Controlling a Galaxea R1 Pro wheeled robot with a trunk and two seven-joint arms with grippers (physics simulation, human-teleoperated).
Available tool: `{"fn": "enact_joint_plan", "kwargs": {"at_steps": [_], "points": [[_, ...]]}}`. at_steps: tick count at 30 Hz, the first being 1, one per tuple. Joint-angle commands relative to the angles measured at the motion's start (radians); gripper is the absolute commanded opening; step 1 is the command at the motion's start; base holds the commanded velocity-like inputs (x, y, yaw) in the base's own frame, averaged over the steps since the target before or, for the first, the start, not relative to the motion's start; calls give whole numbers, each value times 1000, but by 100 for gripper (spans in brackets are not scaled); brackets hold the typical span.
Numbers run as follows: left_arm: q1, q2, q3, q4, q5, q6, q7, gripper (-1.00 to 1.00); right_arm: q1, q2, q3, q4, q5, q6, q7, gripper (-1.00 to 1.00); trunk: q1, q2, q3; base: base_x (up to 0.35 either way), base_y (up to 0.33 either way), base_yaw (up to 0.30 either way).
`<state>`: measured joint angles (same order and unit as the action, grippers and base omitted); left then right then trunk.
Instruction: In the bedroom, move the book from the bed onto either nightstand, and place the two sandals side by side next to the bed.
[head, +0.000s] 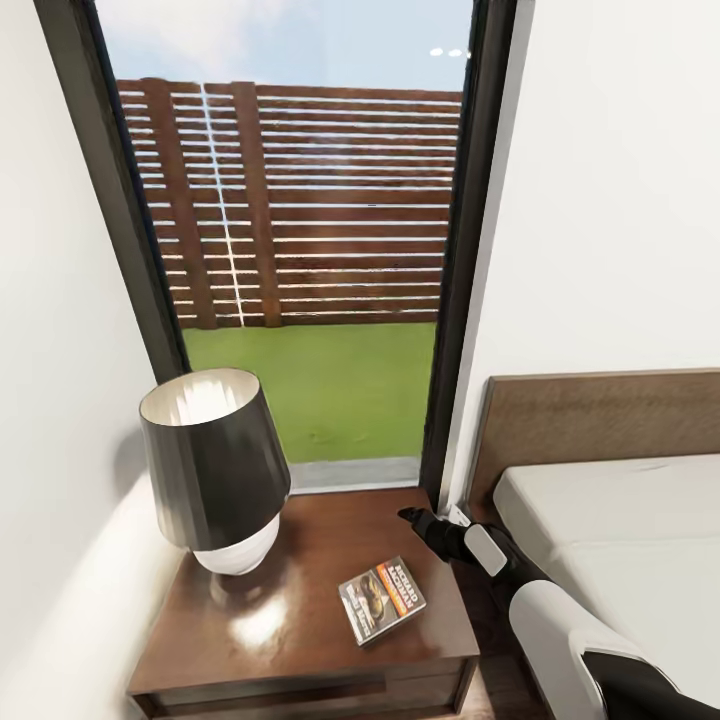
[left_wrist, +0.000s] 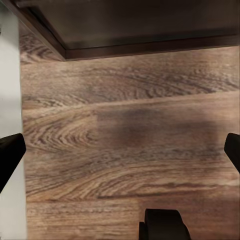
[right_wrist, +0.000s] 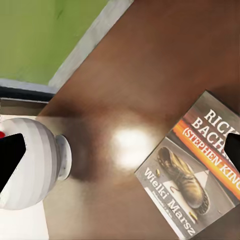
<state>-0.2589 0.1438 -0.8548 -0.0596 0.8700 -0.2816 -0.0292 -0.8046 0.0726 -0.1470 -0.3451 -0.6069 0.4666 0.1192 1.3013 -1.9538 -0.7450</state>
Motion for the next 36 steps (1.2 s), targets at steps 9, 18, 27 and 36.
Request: {"fn": "enact_joint_plan", "kwargs": {"at_steps": [9, 18, 27, 36], "points": [[0, -1, -7, 0, 11, -1, -3, 100, 0, 0, -7, 4, 6, -27, 3, 100, -35, 63, 27, 0, 0, 0], [0, 0, -7, 0, 11, -1, -3, 100, 4, -1, 4, 9, 18, -55, -3, 100, -69, 126, 56, 0, 0, 0], [0, 1, -7, 1, 11, -1, -3, 100, 6, -2, 36, 97, 120, -106, -9, 100, -104, 189, 84, 0, 0, 0], [0, -1, -7, 2, 12, -1, -3, 100, 8, -2, 42, 245, 182, -232, -10, 100, -138, 252, 112, 0, 0, 0]]}}
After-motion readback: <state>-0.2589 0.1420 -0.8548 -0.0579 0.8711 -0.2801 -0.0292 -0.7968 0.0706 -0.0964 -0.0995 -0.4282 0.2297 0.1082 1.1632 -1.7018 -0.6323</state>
